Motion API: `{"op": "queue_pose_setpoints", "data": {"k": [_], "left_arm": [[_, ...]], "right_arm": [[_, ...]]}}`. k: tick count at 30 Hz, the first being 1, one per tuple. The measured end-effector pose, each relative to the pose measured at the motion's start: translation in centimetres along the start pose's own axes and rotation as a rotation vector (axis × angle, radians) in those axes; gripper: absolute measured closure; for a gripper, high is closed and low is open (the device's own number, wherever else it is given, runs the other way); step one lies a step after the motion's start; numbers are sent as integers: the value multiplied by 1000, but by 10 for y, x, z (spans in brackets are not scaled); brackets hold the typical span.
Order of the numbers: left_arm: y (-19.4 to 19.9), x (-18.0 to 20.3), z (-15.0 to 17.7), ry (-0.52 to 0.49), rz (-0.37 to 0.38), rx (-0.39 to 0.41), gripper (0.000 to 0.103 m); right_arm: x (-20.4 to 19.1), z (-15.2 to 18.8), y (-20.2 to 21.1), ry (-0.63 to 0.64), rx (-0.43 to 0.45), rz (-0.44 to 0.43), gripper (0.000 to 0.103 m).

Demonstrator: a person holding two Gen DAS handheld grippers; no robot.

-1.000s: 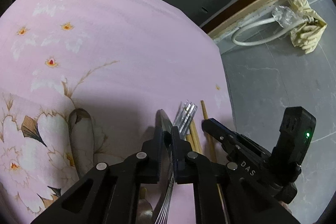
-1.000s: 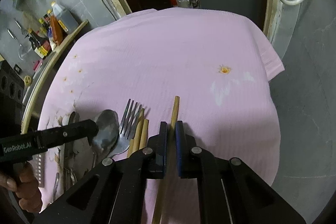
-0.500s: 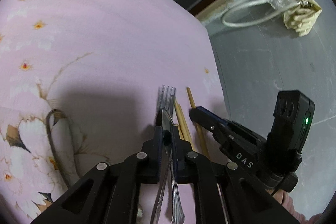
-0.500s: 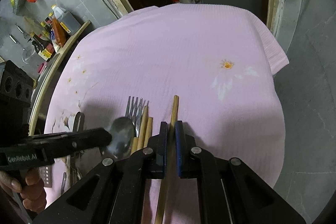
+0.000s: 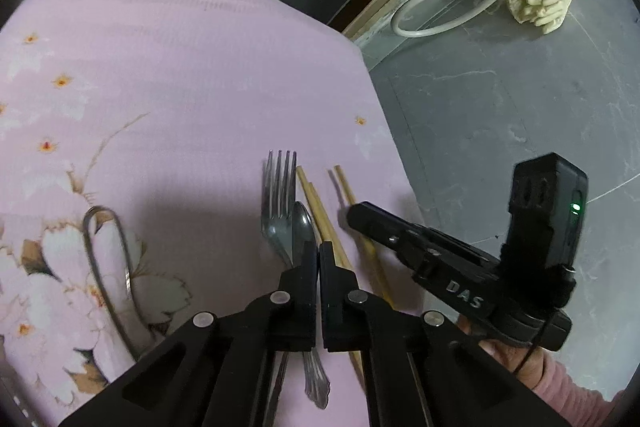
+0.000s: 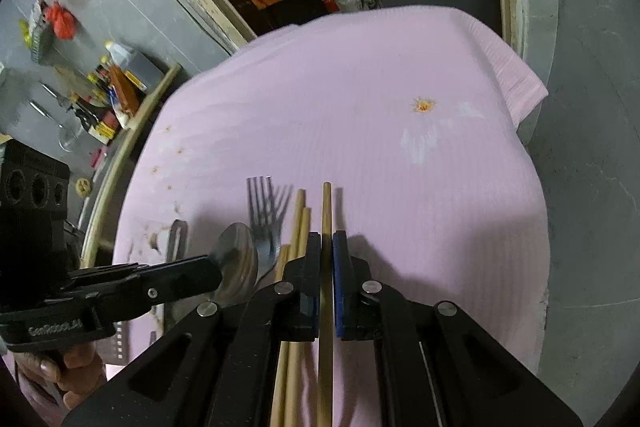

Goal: Organize utensils
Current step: 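Grasp the silver knife with the left tool while the right tool grasps a wooden chopstick, then carry both items to the white utensil holder and open both tools to drop them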

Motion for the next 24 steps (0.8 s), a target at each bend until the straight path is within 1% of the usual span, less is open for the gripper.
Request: {"op": "queue_pose_setpoints", "data": {"k": [4,6,9,12,15,19,24], "left_arm": [[14,-4,3,15,-8,31,101],[23,-5,5,16,-8,52,101],[45,-5,10,2,-12,101,101],[70,-1,12,-8,1,159,101],[102,7,14,-36,12,243,101],[153,22,16,-70,57,363,101],[211,27,15,-68,123,454,101]], "right_arm": [[-5,4,12,-20,29,-15,98],[-8,3,22,-25,58,-22,98],[-15,5,39,-23,113,-25,98],[-27,0,61,-7,173,-22,98],[-41,-5,89,6,247,-20,98],[-68,-16,130,43,359,-15,98],[-110,-37,178,94,488,-53,98]]}}
Point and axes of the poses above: each gripper's, at about its wrist camera, not at the fingertips, and y roughly against the way its jaws point, x to its right, z to its underside, the point moved 7 cm from there along -y, roughly the way its jaws point, and after that the axes turned 8 degrees about y, right-handed, at the moved point
